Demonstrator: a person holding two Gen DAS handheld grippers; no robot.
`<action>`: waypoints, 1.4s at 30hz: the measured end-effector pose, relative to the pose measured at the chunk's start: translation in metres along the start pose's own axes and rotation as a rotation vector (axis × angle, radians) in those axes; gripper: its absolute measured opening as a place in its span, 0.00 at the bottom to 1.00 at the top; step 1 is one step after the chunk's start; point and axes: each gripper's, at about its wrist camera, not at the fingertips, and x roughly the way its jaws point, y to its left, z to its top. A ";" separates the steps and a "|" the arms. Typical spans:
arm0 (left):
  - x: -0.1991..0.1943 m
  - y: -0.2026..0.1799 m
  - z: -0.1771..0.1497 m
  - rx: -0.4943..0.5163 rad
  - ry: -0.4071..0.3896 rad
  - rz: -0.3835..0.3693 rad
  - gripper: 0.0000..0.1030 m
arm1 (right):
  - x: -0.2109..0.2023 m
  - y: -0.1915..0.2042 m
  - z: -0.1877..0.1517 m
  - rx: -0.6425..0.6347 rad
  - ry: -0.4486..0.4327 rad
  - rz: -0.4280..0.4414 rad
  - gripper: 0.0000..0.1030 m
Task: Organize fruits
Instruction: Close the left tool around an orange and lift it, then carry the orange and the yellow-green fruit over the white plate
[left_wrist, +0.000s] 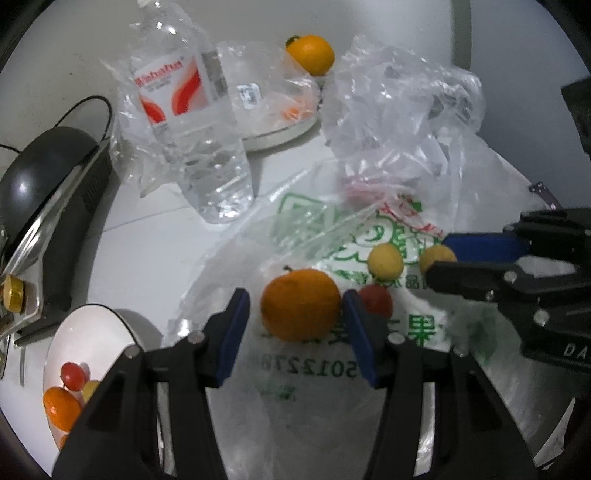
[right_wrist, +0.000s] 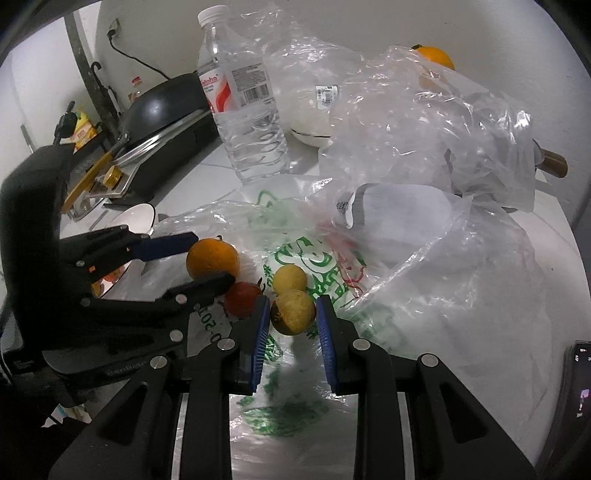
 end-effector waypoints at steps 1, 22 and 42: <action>0.002 -0.001 -0.001 0.001 0.005 -0.005 0.51 | -0.001 0.000 0.000 0.002 -0.002 0.000 0.27; -0.038 -0.006 -0.008 0.015 -0.084 -0.062 0.44 | -0.014 0.023 0.004 -0.032 -0.017 -0.034 0.27; -0.104 0.006 -0.029 0.013 -0.188 -0.084 0.44 | -0.045 0.066 0.001 -0.066 -0.054 -0.081 0.27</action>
